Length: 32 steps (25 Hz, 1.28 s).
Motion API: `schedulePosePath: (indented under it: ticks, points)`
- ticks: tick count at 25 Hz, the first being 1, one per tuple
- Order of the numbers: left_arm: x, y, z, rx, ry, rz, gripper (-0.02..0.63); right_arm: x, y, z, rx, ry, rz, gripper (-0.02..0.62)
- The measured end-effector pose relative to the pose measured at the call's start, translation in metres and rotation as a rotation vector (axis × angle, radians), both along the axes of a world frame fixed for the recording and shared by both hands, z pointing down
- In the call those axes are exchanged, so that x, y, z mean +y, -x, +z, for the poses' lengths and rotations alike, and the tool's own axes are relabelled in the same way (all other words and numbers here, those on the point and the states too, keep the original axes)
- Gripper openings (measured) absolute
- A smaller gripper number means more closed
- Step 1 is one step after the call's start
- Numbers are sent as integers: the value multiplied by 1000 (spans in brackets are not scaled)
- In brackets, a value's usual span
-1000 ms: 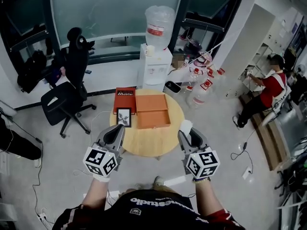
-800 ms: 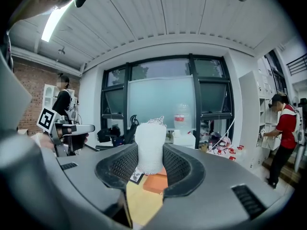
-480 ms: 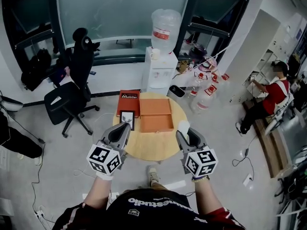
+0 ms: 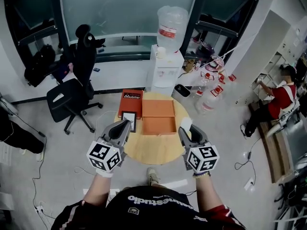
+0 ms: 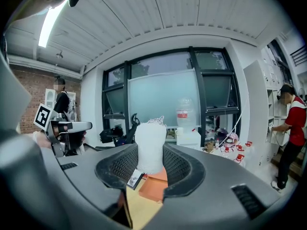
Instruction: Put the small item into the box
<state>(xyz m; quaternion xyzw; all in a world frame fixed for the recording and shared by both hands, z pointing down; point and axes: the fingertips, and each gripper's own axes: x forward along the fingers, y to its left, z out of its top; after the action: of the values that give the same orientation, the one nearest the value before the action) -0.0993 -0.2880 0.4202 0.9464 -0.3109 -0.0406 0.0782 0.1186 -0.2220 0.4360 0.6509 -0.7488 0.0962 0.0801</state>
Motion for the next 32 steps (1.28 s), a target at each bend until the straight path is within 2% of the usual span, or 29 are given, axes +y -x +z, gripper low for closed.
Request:
schedulePosePath:
  ticks: [12,32]
  points:
    - [-40,-42,12,-31,6,-1,21,-61,-53,62,-10,120,-26,181]
    - [-74,-93,42,-65,41,-36,21,-129,-88,176,-18,312,-115,181]
